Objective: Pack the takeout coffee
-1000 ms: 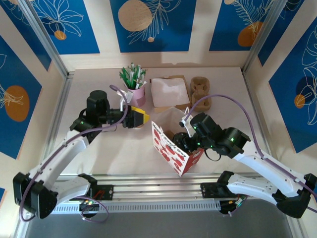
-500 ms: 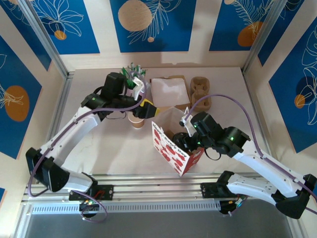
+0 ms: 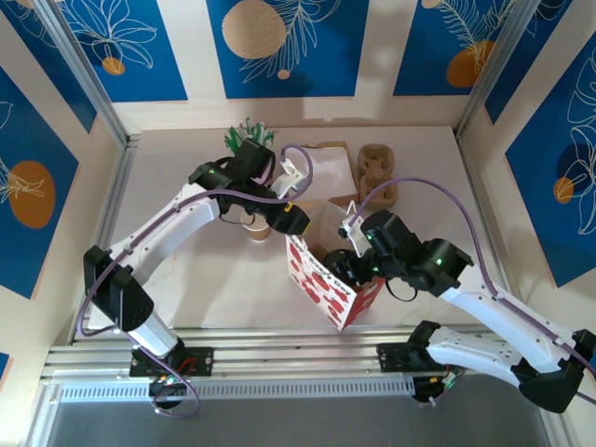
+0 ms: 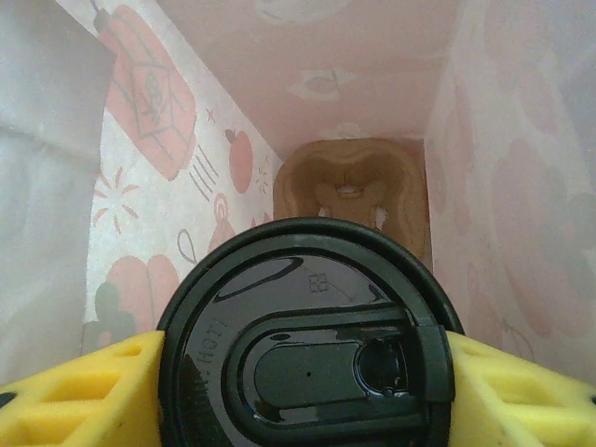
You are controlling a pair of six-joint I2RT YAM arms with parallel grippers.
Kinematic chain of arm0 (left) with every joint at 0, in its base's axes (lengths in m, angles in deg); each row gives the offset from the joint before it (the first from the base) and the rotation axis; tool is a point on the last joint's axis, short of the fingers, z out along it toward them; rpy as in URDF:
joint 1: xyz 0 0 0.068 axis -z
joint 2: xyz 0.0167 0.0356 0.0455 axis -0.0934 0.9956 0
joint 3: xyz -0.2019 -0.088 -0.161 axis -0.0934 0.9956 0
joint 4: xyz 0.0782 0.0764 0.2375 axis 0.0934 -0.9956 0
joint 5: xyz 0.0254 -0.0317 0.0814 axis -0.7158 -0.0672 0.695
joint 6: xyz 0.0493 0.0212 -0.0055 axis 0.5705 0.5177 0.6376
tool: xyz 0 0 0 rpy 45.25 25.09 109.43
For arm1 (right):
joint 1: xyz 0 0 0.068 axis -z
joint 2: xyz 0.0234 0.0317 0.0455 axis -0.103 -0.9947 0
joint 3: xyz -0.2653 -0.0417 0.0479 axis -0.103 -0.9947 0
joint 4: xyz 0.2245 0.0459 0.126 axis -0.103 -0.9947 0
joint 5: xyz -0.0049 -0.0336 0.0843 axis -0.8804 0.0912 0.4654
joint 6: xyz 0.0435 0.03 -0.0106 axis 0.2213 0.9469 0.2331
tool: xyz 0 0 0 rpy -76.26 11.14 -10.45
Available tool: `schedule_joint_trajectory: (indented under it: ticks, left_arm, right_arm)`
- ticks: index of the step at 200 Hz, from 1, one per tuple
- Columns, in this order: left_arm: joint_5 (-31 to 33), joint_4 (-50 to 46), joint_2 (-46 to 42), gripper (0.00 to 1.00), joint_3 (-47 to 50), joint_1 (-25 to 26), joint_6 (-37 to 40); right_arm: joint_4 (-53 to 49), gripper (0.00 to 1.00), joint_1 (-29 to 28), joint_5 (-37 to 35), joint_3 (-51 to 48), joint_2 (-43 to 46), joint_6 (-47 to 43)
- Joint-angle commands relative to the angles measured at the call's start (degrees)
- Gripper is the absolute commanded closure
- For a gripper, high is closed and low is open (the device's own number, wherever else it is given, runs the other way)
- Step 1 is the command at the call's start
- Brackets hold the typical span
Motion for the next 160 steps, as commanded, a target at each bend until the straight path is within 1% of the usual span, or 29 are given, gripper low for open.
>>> schedule_joint_trajectory:
  ticks: [1,22,39,51,63,79,108,123,160]
  left_arm:
    - [2.0,-3.2,2.0,0.46,-2.9,0.7,1.9]
    - [3.9,-3.3,3.5,0.53,-3.9,0.7,1.5]
    - [5.0,-3.6,4.8,0.64,-5.1,0.8,1.0]
    - [6.4,-3.5,5.4,0.73,-5.7,0.7,0.3]
    - [7.9,-3.7,6.0,0.79,-6.3,0.7,-0.2]
    - [9.7,-4.0,6.5,0.84,-7.1,0.7,-0.6]
    - [12.8,-3.2,6.1,0.97,-7.6,0.6,-1.5]
    - [13.7,-2.1,5.5,1.00,-7.5,0.6,-1.8]
    - [17.1,1.3,2.6,1.00,-5.9,0.5,-2.1]
  right_arm:
    - [0.3,0.58,0.2,1.4,0.8,0.9,-0.9]
    - [-0.1,0.58,0.2,1.2,1.0,1.0,-0.9]
    - [0.0,0.58,0.2,0.8,0.8,1.4,-1.0]
    - [0.3,0.58,0.3,0.5,0.7,1.6,-0.9]
    - [0.7,0.58,0.4,0.4,0.7,1.8,-0.8]
    - [1.2,0.58,0.3,0.2,1.0,1.8,-0.9]
    - [2.5,0.58,0.5,-0.2,2.2,1.6,-1.3]
    - [3.2,0.59,0.6,-0.9,3.2,1.1,-1.4]
    - [4.8,0.59,1.1,-3.2,6.5,0.3,-1.7]
